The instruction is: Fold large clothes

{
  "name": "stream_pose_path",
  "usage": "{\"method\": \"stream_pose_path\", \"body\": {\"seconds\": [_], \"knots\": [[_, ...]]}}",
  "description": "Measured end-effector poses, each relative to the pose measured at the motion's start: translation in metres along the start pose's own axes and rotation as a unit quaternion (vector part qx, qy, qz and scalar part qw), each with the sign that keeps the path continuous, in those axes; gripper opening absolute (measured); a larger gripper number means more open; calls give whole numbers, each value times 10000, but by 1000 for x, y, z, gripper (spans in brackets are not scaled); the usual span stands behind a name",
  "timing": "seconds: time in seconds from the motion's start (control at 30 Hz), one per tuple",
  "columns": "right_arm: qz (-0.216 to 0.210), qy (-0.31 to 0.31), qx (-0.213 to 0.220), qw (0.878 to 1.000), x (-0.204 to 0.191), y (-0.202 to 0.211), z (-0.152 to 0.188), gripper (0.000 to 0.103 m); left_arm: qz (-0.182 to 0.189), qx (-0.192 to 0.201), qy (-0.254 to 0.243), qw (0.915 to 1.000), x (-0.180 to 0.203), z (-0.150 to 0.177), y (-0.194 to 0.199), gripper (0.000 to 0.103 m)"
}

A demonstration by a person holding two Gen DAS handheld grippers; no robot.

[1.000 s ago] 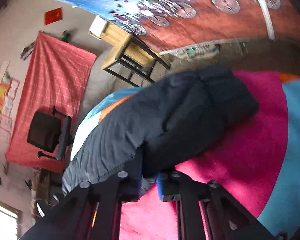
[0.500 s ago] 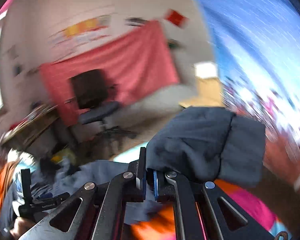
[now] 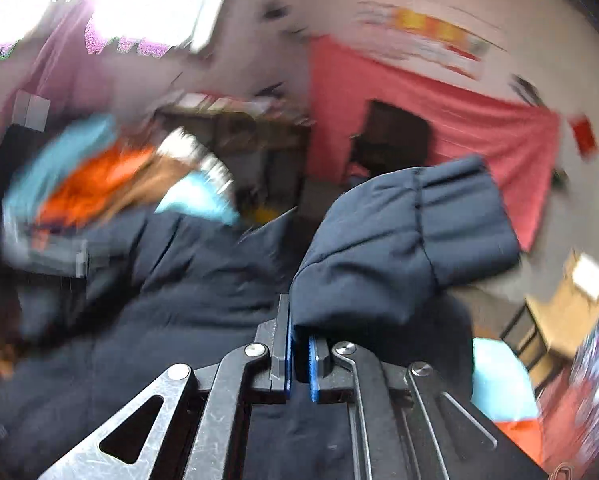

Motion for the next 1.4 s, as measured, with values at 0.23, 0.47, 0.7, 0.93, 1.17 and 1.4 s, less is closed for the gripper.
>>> {"method": "stream_pose_path", "body": {"seconds": [0.23,0.47,0.7,0.93,1.17,1.4], "knots": [[-258,1411,-1067,9839,-97,-57,44,61,187,-1,256,9995,-19,14,10,101],[-456,380,-874,9944,-37,-37,55,74,545,-328,70,9979,12,32,-25,101],[488,-1975,-1519,9672,140,-84,103,71,-151,-903,-310,9953,28,67,-75,102],[200,-2682,-2145,9390,169,-138,161,28,-351,-1110,-568,9916,28,84,-95,102],[656,-1993,-2324,9497,148,-163,168,30,-119,-1158,-371,9925,21,89,-101,102],[976,-1973,-2279,9485,147,-146,168,43,1055,-844,975,9860,-10,91,-23,102]]}}
Point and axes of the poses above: each gripper's, at about its wrist camera, not at the fingertips, and y roughly against the way its jaws point, x to its right, z to its underside, the point moved 8 cm from there along -y, roughly the way its jaws point, and after that the axes turned 7 degrees about -x, right-handed, at the moved point
